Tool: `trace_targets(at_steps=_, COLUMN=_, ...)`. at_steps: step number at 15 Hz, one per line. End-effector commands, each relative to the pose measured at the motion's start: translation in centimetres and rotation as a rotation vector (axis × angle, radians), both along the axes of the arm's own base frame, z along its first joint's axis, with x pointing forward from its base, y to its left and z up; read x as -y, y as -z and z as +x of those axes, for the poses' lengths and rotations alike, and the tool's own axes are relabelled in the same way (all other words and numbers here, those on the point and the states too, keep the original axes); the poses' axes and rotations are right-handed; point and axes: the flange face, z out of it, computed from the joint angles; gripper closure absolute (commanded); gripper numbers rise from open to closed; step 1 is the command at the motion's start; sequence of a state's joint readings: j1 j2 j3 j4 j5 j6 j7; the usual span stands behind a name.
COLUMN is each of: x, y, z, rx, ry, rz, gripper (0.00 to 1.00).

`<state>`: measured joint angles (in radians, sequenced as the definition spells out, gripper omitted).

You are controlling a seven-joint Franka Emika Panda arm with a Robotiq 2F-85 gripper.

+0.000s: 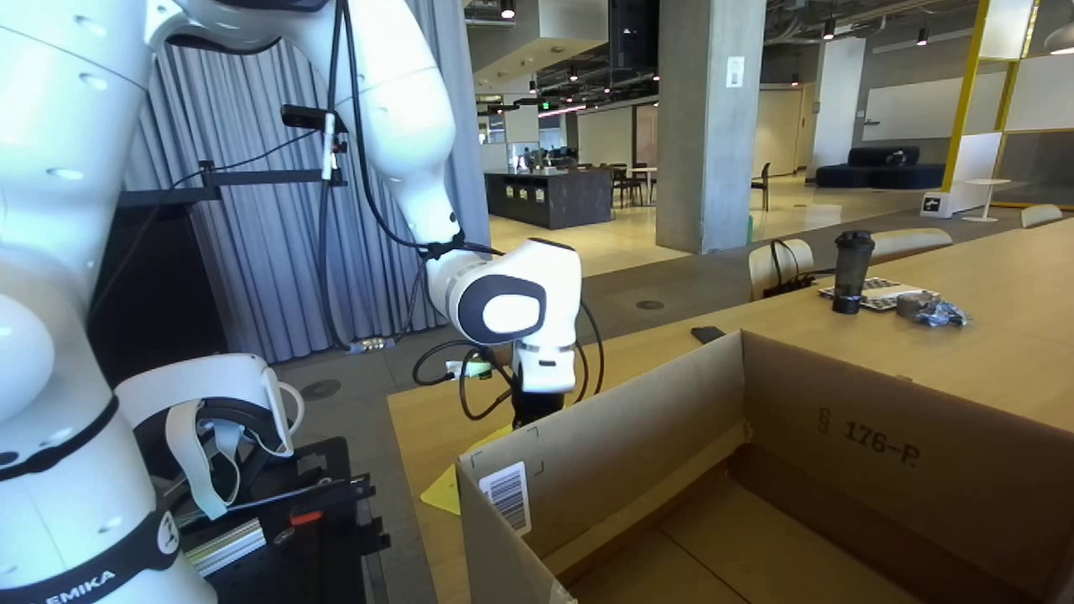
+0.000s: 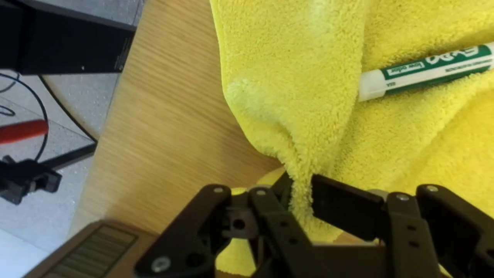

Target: Put the marker on the towel then put it inside the box

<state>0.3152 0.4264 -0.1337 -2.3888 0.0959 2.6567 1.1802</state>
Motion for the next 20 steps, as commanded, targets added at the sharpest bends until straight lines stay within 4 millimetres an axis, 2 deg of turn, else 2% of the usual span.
trace_targets(at_steps=1, x=-1.3, y=-3.7, z=2.9, rx=0.074, ry=-0.104, rz=-0.076, gripper=0.93)
trace_targets(at_steps=6, x=-4.3, y=-6.6, z=7.6, rx=0.123, ry=-0.308, rz=-0.123, gripper=0.93)
trace_targets(at_steps=10, x=-7.8, y=-7.6, z=9.7, rx=0.115, ry=-0.448, rz=-0.118, gripper=0.92)
trace_targets(at_steps=13, x=-12.2, y=-6.5, z=10.2, rx=0.069, ry=-0.568, rz=-0.084, gripper=0.92)
trace_targets(at_steps=16, x=-15.7, y=-4.6, z=10.6, rx=0.011, ry=-0.68, rz=-0.052, gripper=0.92)
trace_targets(at_steps=20, x=-18.8, y=-2.3, z=10.7, rx=-0.073, ry=-0.793, rz=-0.025, gripper=0.92)
